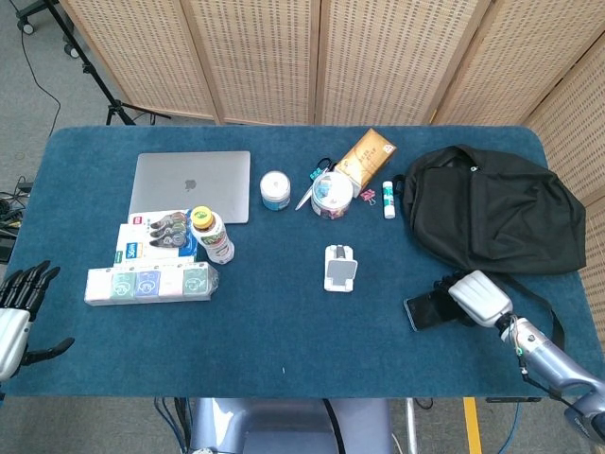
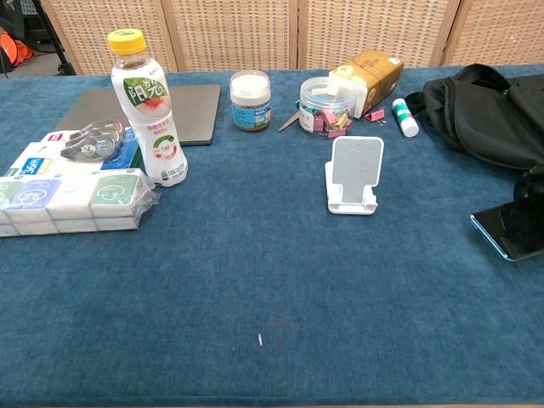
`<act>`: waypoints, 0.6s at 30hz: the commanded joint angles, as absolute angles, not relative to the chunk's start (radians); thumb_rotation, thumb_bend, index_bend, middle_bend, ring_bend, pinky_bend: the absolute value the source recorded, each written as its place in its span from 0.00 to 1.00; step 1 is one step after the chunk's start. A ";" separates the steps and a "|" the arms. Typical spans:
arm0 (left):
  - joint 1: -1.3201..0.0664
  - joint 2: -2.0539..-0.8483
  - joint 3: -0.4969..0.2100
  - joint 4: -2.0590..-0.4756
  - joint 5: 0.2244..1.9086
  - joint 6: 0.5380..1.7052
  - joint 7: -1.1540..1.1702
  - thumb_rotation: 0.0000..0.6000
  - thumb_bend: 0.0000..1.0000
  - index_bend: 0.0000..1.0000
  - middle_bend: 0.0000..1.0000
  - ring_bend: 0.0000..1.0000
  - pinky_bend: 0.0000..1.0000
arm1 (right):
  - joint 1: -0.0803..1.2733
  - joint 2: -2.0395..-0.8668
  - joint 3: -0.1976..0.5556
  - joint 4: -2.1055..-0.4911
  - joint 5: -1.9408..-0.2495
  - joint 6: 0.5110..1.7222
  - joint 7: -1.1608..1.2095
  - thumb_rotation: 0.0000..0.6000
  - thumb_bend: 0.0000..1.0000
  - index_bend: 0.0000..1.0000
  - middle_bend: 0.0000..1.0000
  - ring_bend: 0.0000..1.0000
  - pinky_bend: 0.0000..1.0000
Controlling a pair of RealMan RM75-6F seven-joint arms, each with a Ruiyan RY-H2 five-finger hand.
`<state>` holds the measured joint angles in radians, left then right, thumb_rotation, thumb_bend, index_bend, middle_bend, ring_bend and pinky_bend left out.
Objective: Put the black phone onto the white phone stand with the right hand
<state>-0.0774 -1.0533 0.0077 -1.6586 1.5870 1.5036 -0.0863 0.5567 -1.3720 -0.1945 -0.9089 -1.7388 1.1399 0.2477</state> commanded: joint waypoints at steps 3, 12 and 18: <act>-0.075 -1.050 0.009 -1.658 1.592 1.510 -0.096 1.00 0.00 0.00 0.00 0.00 0.00 | 0.571 -1.274 -0.164 -1.063 -1.759 1.194 0.175 1.00 0.41 0.55 0.48 0.38 0.47; -0.074 -1.045 0.010 -1.655 1.596 1.514 -0.112 1.00 0.00 0.00 0.00 0.00 0.00 | 0.625 -1.169 -0.080 -1.271 -1.793 1.240 -0.077 1.00 0.44 0.55 0.49 0.38 0.47; -0.072 -1.041 0.014 -1.653 1.606 1.521 -0.124 1.00 0.00 0.00 0.00 0.00 0.00 | 0.719 -1.173 0.034 -1.359 -1.854 1.234 -0.417 1.00 0.44 0.57 0.51 0.38 0.47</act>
<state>-0.0720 -1.0411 0.0132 -1.6537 1.6054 1.5200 -0.1226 0.6566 -1.1798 -0.0420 -1.2922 -1.8147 1.2352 -0.2398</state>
